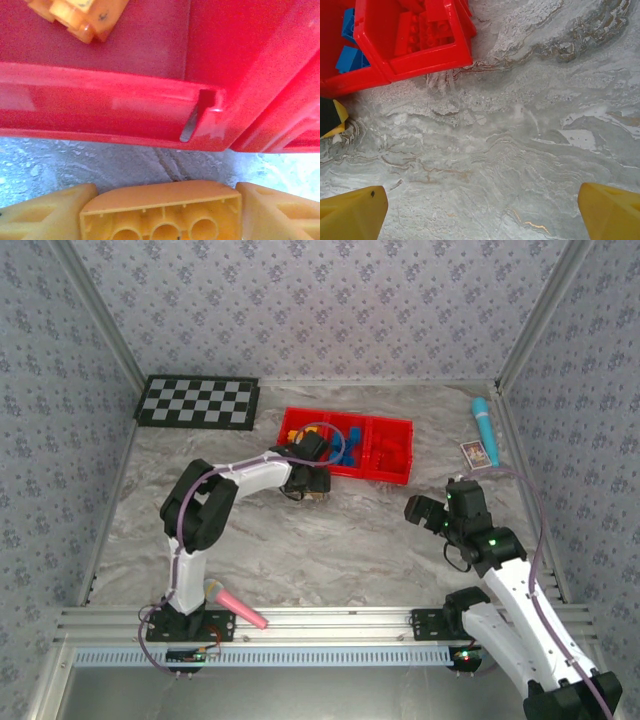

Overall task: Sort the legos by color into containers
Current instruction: Pick up the lego from the center of the table.

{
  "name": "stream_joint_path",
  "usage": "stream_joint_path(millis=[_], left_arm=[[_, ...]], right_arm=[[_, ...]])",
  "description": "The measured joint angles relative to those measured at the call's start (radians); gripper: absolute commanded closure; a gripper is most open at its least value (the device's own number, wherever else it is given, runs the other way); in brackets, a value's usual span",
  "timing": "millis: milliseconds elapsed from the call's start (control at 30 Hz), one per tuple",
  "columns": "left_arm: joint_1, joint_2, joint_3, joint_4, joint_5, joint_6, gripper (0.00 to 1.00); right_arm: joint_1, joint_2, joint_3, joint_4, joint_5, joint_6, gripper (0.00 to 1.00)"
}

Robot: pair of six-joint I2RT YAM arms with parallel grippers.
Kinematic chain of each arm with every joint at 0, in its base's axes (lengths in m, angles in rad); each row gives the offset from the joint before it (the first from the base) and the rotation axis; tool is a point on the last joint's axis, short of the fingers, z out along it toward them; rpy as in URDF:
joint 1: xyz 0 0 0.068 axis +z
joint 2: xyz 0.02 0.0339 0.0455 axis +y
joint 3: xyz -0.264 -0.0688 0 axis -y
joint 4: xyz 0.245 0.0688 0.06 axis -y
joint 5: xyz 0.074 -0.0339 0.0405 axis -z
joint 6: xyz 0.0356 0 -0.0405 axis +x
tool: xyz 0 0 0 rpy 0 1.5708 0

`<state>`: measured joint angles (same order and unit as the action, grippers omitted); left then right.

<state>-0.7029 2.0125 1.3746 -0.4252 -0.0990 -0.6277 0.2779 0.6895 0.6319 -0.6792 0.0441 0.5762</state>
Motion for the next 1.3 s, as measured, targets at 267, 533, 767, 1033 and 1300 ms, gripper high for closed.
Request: stream_joint_path(millis=[267,533,767,1033,1300], left_arm=[[-0.003,0.003,0.008,-0.002,0.004,-0.009,0.51],[-0.005,-0.021,-0.006,-0.018,-0.016,-0.010,0.57],[0.002,-0.148,-0.011,-0.051,-0.059,0.000,0.58],[0.092,-0.207,0.093,-0.080,-0.080,0.062,0.58],[0.173,-0.060,0.323,-0.089,-0.076,0.116,0.55]], right_arm=[[-0.003,-0.002,0.000,0.000,-0.006,0.000,0.00],[-0.005,-0.002,-0.001,0.002,-0.006,0.000,0.00],[-0.005,-0.002,-0.001,0.002,-0.006,0.000,0.00],[-0.005,-0.002,-0.001,0.002,-0.006,0.000,0.00],[-0.005,-0.027,-0.001,-0.016,-0.006,0.000,0.00]])
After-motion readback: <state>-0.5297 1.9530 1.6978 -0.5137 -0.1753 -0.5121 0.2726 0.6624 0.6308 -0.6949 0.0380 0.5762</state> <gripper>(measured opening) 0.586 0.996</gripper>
